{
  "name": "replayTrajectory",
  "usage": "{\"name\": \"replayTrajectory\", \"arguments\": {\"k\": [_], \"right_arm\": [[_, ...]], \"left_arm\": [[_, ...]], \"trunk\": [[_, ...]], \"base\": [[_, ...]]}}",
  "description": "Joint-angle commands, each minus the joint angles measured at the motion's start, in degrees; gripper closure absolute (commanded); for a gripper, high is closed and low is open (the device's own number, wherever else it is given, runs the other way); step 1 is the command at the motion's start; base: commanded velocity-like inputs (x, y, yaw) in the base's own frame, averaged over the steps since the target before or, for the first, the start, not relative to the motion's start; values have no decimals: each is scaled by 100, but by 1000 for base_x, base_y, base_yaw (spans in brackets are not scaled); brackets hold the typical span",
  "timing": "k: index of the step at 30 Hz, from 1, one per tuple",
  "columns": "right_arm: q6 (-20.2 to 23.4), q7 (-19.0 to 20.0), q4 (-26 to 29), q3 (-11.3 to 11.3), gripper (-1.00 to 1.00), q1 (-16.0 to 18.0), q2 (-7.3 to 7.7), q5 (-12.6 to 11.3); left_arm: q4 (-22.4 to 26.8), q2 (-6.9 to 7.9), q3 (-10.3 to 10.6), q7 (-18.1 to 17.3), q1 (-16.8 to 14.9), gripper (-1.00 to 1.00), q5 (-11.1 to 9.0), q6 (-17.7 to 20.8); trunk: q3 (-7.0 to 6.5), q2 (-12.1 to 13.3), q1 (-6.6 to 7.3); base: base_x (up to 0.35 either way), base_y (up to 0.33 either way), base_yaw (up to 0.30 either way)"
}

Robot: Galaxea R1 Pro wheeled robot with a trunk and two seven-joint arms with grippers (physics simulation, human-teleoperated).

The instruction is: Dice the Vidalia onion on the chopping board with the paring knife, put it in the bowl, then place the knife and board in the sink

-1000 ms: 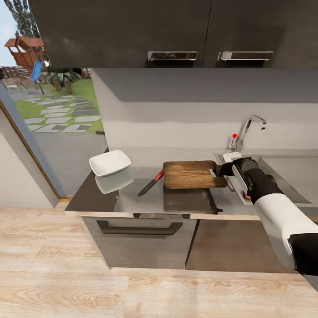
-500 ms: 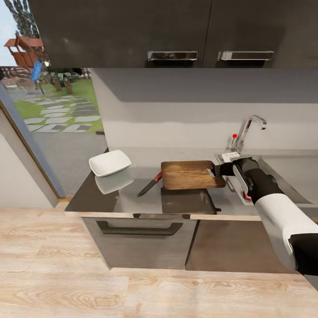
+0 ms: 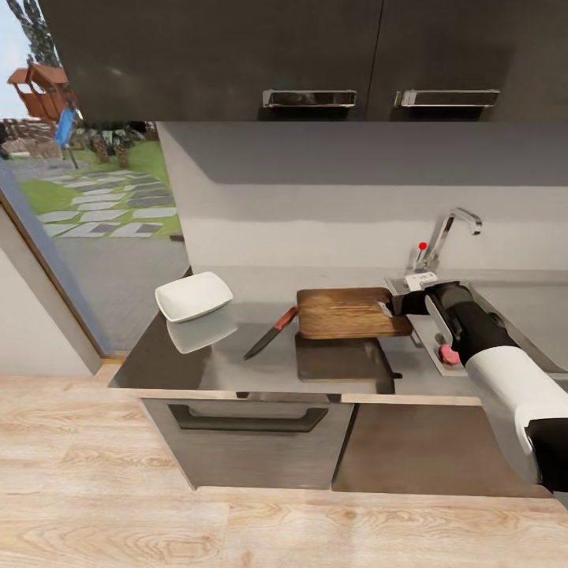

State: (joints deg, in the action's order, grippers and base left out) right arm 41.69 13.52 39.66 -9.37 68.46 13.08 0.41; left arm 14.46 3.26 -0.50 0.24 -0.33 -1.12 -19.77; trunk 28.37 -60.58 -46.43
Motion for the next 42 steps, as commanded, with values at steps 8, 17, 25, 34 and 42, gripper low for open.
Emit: {"name": "replayTrajectory", "arguments": {"k": [8,17,25,34,42], "right_arm": [[27,18,-41,-19,100,3,11,-8],[32,17,-48,-21,100,8,-1,-23],[32,15,-55,-21,100,8,-15,-24],[32,19,-63,-21,100,8,-24,-24],[32,19,-64,-21,100,9,-24,-25]], "left_arm": [[-41,-8,-3,2,-3,-100,-14,-23],[-49,-1,-3,2,-3,-100,-20,-27],[-51,0,-8,2,-3,-100,-20,-27],[-73,1,-11,2,-3,-100,-26,-27],[-82,8,-12,2,-3,-100,-27,-27]], "trunk": [[6,-4,0],[17,-4,0],[80,-4,0],[162,-4,0],[235,-4,0]], "base": [[1,-31,0],[13,-64,0],[0,-1,0],[0,0,0],[0,0,0]]}}
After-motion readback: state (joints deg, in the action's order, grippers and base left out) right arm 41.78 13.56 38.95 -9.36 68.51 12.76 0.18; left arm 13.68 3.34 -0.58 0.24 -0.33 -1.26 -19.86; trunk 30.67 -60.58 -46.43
